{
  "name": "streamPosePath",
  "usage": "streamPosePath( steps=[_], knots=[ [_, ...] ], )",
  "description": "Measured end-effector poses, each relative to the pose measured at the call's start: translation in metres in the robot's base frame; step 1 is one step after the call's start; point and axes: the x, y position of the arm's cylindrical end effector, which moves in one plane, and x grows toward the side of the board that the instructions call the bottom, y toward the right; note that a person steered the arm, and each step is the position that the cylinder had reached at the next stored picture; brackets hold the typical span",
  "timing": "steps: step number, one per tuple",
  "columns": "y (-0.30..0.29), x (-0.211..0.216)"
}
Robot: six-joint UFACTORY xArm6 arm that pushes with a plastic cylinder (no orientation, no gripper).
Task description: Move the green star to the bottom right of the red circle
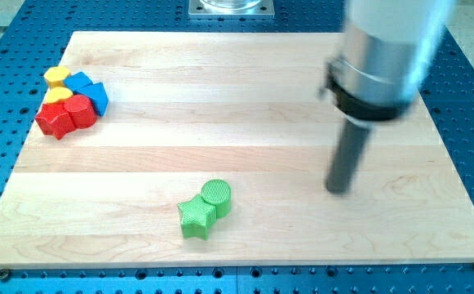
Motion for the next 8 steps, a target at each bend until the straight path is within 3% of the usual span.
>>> streamPosePath(
  steps=[1,4,5,7,8],
  knots=[
    [-0.062,0.026],
    [-0.294,0.002],
    [-0.298,-0.003],
    [-0.265,0.061],
    [-0.282,0.064]
  ],
)
